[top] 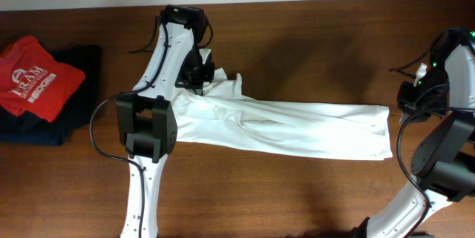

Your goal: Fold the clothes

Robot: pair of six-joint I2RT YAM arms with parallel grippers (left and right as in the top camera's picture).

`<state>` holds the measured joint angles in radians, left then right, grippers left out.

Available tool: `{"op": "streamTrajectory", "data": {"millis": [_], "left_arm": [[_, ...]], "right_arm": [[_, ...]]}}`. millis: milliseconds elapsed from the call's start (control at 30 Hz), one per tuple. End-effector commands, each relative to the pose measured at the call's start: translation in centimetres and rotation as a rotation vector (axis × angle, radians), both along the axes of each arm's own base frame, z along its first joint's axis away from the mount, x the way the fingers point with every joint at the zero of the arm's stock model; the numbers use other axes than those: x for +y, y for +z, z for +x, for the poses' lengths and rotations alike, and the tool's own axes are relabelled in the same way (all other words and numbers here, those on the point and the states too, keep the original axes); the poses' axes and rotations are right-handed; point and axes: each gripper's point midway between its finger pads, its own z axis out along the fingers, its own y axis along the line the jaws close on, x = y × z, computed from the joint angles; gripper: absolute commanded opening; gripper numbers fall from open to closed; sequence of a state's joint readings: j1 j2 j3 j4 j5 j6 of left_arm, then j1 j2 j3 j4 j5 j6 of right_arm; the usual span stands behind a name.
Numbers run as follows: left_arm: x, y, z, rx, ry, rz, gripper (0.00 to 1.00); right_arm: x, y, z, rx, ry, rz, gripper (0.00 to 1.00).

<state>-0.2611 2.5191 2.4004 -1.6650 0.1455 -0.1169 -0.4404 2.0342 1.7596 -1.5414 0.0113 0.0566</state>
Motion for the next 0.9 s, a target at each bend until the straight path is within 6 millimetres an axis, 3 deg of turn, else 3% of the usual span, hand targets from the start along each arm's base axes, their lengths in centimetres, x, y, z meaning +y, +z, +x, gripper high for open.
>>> {"op": "streamTrajectory", "data": {"millis": [0,100,200,267,333,400,467,500,600,700,800,867], "left_arm": [[0.5,0.1,-0.1,0.008,0.013,0.007,0.05],[0.5,0.2,-0.3,0.019,0.013,0.010,0.08],[0.4,0.1,0.0,0.004,0.012,0.006,0.08],[-0.2,0.1,1.3,-0.050,0.015,-0.024,0.08],[-1.4,1.0,3.5,-0.145,0.020,-0.088,0.09],[-2.0,2.7,5.6,-0.244,0.015,-0.115,0.15],[-3.0,3.5,7.7,-0.343,0.004,-0.143,0.41],[-3.2,3.5,8.1,-0.362,0.001,-0.144,0.45],[-4.4,2.9,8.5,-0.382,-0.020,-0.150,0.49],[-6.9,2.0,8.2,-0.389,-0.074,-0.163,0.53],[-9.8,-2.8,6.6,-0.306,-0.133,-0.148,0.53],[-10.6,-4.3,6.2,-0.286,-0.149,-0.144,0.52]], "right_arm": [[0.2,-1.1,-1.3,0.058,0.002,-0.004,0.17],[0.0,-1.4,-0.9,0.039,0.002,-0.010,0.17],[1.2,-1.7,0.9,-0.054,0.036,0.075,0.17],[1.3,-2.4,1.6,-0.079,0.042,0.074,0.17],[2.2,-4.6,1.8,-0.068,0.069,0.079,0.17],[2.9,-7.1,1.8,-0.079,0.087,0.074,0.17],[3.0,-8.9,1.5,-0.091,0.088,0.068,0.18],[3.1,-9.2,1.3,-0.089,0.087,0.069,0.19],[3.3,-9.7,0.9,-0.081,0.087,0.073,0.22],[3.3,-9.7,0.9,-0.082,0.087,0.072,0.23],[3.3,-9.7,0.9,-0.081,0.087,0.073,0.24],[3.3,-9.7,0.9,-0.081,0.087,0.073,0.24]]}}
